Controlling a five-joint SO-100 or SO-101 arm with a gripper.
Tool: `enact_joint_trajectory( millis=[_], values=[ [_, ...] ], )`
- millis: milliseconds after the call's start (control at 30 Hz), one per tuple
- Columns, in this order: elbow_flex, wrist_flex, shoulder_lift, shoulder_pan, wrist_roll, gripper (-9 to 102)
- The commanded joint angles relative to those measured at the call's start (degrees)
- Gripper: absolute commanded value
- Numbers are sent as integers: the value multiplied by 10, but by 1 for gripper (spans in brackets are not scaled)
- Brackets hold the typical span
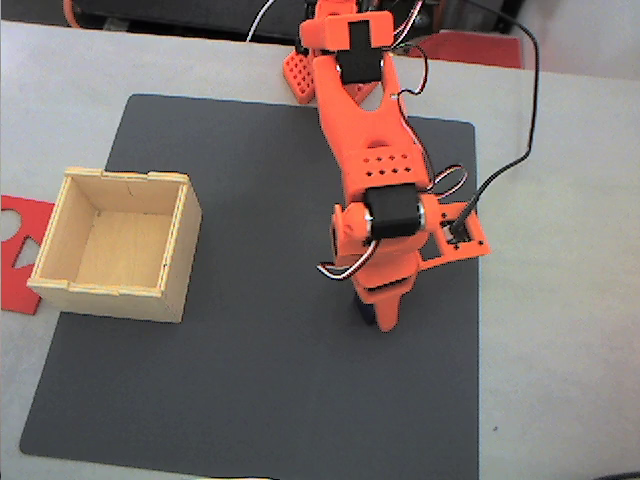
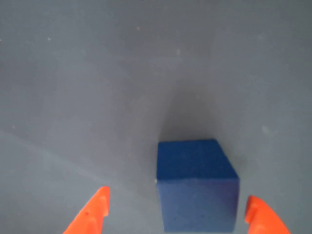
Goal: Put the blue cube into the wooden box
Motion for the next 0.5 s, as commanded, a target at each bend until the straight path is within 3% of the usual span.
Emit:
enact_joint_trajectory(
  millis=[0,467],
  values=[
    [-4,0,20,4,-13,32],
    [-7,-51,-39,4,-41,22]
  ],
)
